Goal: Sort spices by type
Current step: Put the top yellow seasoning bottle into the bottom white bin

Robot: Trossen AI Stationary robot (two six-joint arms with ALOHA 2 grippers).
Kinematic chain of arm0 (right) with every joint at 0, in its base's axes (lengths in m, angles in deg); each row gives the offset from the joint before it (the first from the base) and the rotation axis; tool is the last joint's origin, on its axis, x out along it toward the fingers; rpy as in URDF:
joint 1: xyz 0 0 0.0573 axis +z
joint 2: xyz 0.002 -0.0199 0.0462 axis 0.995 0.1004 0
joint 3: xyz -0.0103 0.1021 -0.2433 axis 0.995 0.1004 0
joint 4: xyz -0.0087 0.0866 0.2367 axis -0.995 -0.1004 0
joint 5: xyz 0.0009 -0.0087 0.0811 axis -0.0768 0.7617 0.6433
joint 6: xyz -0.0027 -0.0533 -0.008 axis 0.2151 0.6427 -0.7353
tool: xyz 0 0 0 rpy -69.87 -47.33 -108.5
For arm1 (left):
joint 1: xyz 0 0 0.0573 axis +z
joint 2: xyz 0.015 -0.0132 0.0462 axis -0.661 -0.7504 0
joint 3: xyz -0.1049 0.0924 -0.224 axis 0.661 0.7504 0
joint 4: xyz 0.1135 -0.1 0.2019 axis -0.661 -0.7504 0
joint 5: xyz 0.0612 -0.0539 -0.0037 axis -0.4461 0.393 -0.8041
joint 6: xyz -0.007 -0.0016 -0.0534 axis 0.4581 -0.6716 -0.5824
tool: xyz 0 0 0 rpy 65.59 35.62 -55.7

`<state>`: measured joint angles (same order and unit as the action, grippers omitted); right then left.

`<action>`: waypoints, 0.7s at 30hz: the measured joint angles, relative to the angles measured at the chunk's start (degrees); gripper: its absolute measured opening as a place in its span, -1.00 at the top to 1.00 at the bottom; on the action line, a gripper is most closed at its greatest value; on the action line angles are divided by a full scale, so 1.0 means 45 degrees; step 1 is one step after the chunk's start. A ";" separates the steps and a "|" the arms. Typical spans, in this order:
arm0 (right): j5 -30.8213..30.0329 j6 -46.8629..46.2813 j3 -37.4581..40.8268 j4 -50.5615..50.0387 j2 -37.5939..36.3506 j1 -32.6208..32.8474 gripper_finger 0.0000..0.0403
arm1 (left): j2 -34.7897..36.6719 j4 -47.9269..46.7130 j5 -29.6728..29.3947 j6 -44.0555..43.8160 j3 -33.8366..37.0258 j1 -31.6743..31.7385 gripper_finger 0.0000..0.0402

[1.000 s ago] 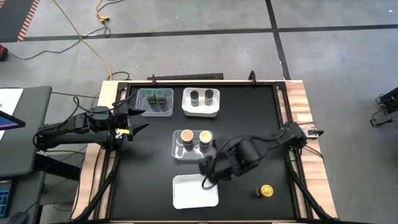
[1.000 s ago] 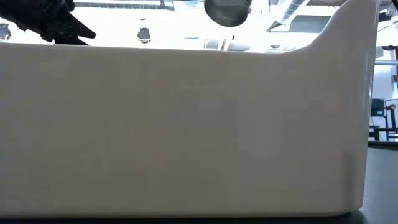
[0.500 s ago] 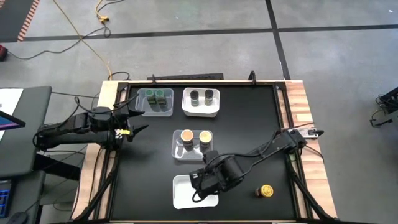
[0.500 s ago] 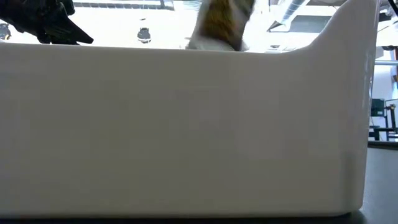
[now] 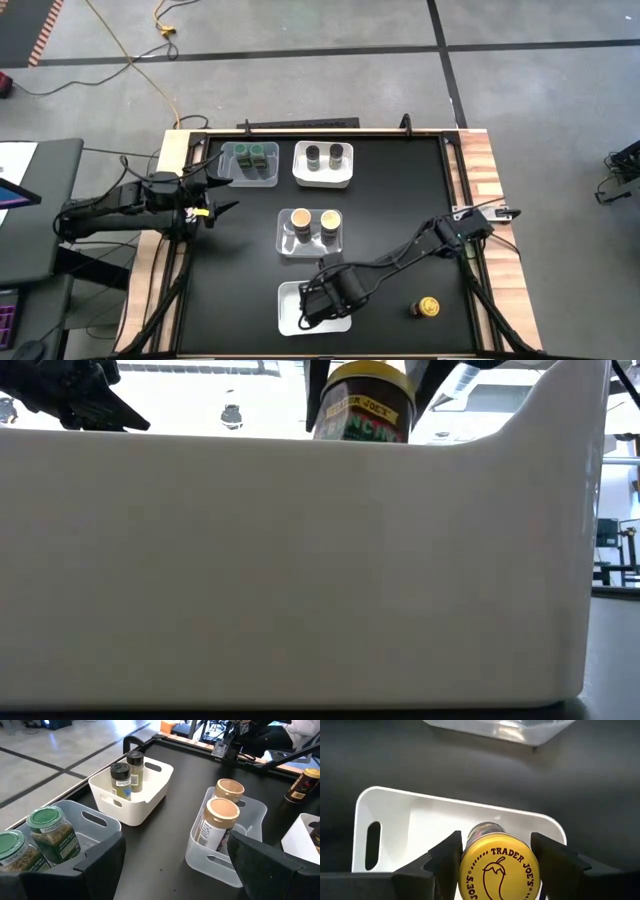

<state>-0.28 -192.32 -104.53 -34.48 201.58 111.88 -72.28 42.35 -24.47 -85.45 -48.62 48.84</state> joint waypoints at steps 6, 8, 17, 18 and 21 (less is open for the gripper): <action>-0.0043 0.0043 -0.0009 -0.0097 -0.0004 -0.0151 -0.24 | -0.0001 -0.0005 -0.0004 0.0000 0.0005 0.0000 -0.66; -0.0048 0.0042 -0.0009 -0.0098 -0.0009 -0.0176 -0.24 | -0.0004 -0.0005 -0.0004 0.0000 0.0010 0.0000 -0.66; -0.0067 0.0194 -0.0009 -0.0097 -0.0009 -0.0253 -0.24 | -0.0005 -0.0005 -0.0004 0.0000 0.0010 0.0004 -0.66; -0.0067 0.0191 0.0013 -0.0081 -0.0009 -0.0248 -0.24 | 0.0000 -0.0005 -0.0004 0.0000 0.0010 0.0001 -0.66; -0.0074 0.0208 0.0039 -0.0098 -0.0009 -0.0212 -0.24 | -0.0005 -0.0005 -0.0004 0.0000 0.0010 0.0002 -0.66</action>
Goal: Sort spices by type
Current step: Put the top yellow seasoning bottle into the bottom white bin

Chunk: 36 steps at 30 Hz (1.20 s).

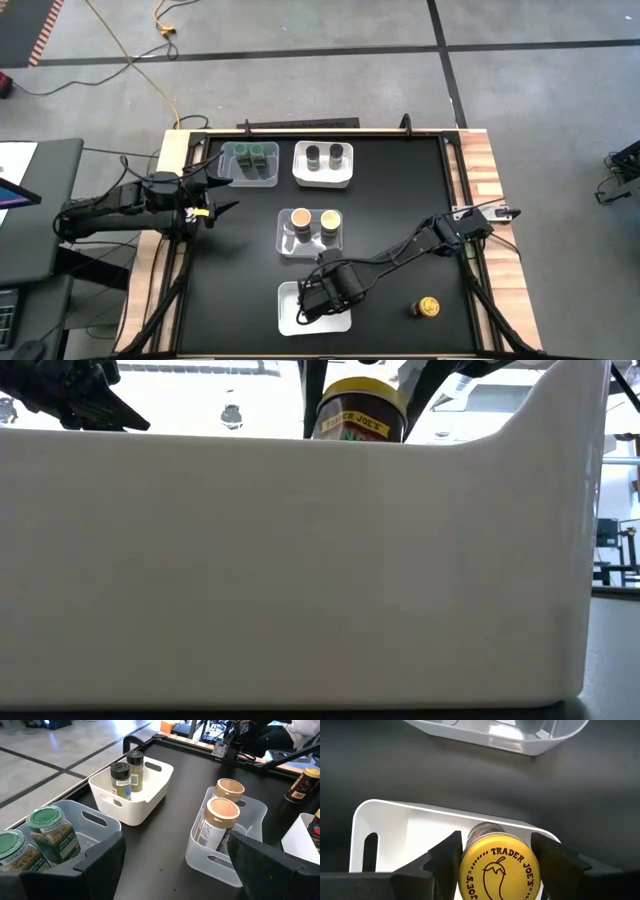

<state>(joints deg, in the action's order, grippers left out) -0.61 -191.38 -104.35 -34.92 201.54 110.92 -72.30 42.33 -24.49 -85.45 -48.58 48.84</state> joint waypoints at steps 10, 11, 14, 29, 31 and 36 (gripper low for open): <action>-0.0061 0.0034 0.0000 -0.0003 -0.0010 0.0105 -0.25 | 0.0000 0.0000 0.0000 0.0000 0.0000 0.0003 -0.66; -0.0061 0.0034 0.0000 0.0002 -0.0010 0.0112 -0.25 | 0.0000 0.0000 0.0000 0.0000 0.0000 -0.0002 -0.66; -0.0071 0.0029 0.0000 -0.0001 -0.0010 0.0140 -0.25 | 0.0000 0.0000 0.0000 0.0000 0.0000 0.0003 -0.66; -0.0447 0.0023 0.0000 0.0011 -0.0034 0.0266 -0.55 | 0.0000 0.0000 0.0000 0.0002 0.0000 -0.0002 -0.66; -0.0450 0.0019 0.0000 0.0010 -0.0034 0.0316 -0.61 | 0.0005 0.0001 0.0000 0.0000 0.0000 0.0003 -0.66; -0.0355 0.0024 0.0000 0.0002 -0.0080 0.0348 -0.72 | 0.0000 0.0005 0.0000 0.0000 0.0000 0.0003 -0.66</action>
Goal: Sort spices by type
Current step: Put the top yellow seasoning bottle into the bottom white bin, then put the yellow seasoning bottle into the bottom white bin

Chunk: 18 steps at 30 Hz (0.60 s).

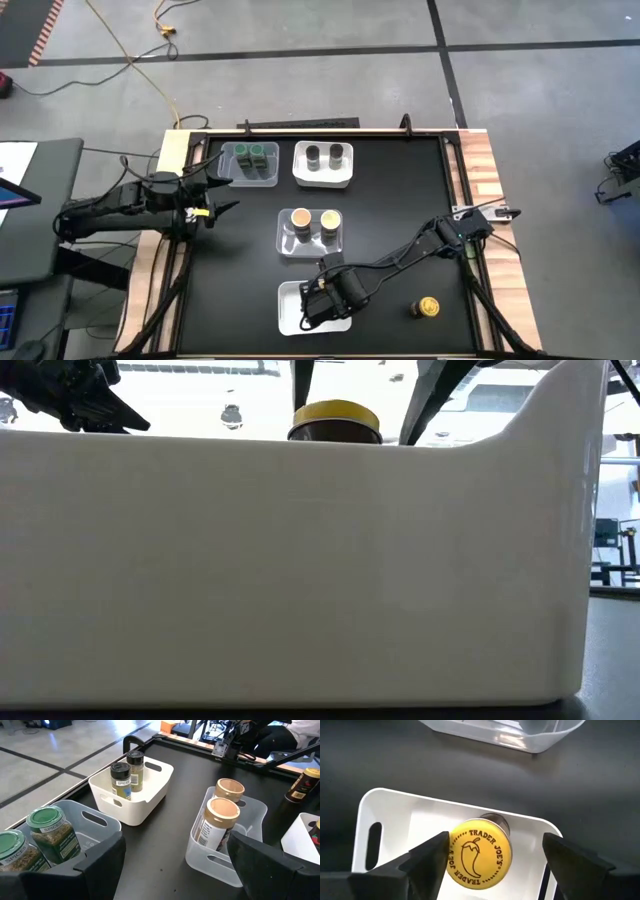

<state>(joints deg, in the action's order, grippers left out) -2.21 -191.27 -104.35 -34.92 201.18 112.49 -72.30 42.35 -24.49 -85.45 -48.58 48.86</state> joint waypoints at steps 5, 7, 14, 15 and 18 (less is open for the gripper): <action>-0.0151 0.0000 -0.0047 -0.0120 -0.0504 0.0087 -0.73 | 0.0002 -0.0002 -0.0003 0.0002 0.0000 -0.0001 -0.66; -0.0340 0.0000 -0.0049 -0.0148 -0.0810 0.0163 -0.73 | 0.0003 -0.0005 -0.0004 0.0003 0.0000 -0.0001 -0.66; -0.0265 -0.1114 -0.0053 -0.1851 -0.1878 0.0831 -0.73 | 0.0000 -0.0005 0.0000 0.0000 0.0000 0.0000 -0.66; -0.0107 -0.1595 -0.0025 -0.1987 -0.1987 0.0986 -0.73 | 0.0000 -0.0005 0.0000 0.0000 0.0000 -0.0005 -0.66; 0.0052 -0.2015 0.0423 -0.1849 -0.2440 0.1480 -0.73 | 0.0002 -0.0012 0.0000 0.0002 0.0005 -0.0002 -0.66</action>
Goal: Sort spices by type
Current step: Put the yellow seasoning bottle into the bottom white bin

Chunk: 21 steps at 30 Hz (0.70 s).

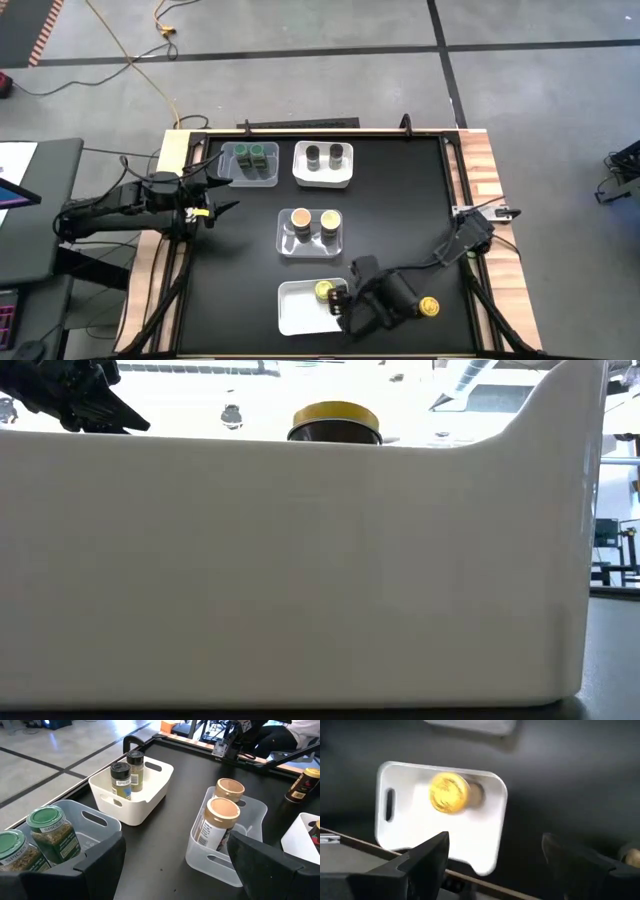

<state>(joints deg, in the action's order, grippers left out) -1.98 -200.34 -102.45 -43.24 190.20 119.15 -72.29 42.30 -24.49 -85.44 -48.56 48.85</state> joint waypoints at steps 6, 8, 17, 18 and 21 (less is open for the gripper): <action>0.2168 -0.1780 0.1997 -0.0076 -0.0497 0.0935 -0.70 | 0.0000 0.0018 0.0000 -0.0002 0.0000 0.0002 -0.66; 0.3045 -0.2426 0.2821 -0.0052 -0.0687 0.1302 -0.69 | -0.0003 0.0006 0.0000 -0.0001 0.0000 -0.0003 -0.66; 0.3243 -0.3881 0.5251 -0.0058 -0.2853 0.2479 -0.69 | -0.0003 0.0007 0.0000 0.0002 0.0000 0.0002 -0.66; 0.3243 -0.3823 0.5610 -0.0032 -0.3129 0.2488 -0.69 | -0.0003 0.0011 -0.0004 0.0003 0.0000 -0.0001 -0.66; 0.3246 -0.3459 0.6758 -0.0145 -0.3881 0.2481 -0.69 | -0.0003 0.0010 0.0000 0.0003 0.0000 0.0000 -0.66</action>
<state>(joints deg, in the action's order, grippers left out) 12.63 -215.90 -72.04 -43.89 172.74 130.32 -72.30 42.34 -24.49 -85.43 -48.56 48.85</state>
